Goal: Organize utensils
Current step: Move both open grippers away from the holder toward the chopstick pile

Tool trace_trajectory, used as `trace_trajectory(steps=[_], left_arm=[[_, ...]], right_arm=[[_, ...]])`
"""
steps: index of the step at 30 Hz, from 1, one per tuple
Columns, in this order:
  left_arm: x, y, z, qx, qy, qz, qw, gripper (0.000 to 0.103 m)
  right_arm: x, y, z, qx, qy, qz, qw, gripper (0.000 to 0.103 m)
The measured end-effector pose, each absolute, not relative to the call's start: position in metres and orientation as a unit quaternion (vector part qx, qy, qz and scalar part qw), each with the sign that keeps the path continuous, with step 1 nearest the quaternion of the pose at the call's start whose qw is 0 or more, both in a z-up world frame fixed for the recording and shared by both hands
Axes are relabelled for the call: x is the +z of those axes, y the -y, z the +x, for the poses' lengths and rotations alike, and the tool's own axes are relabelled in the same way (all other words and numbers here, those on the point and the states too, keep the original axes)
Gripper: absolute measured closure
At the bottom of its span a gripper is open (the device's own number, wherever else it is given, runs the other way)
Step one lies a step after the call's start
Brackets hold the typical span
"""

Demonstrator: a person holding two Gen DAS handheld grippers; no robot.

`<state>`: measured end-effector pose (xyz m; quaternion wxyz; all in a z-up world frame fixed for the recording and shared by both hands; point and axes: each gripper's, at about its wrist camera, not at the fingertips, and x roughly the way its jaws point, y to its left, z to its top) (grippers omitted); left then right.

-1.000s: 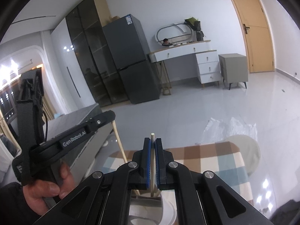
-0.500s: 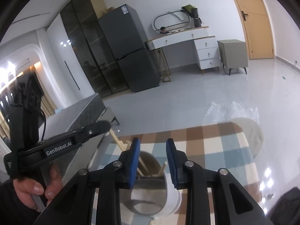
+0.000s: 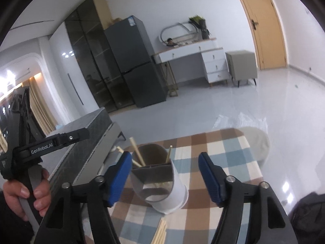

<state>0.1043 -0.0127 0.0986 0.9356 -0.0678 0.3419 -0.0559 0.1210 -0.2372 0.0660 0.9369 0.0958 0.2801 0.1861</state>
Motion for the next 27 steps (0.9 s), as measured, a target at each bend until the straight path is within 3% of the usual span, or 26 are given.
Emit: trace_trajectory(steps=[12,17,27], left_arm=[[0.087,0.011,0.066,-0.035,-0.317,-0.057,0.946,0.024],[0.075,0.008,0.054,-0.019,-0.311,-0.056,0.949,0.024],[0.034,0.003,0.039,0.019,-0.312,-0.078,0.947,0.024]], right_arm=[[0.059,0.225,0.065,0.217,-0.268,0.077,0.936,0.016],[0.044,0.221,0.048,0.206,-0.266,0.072,0.939,0.001],[0.004,0.220,0.037,0.201,-0.289,0.071,0.933,0.000]])
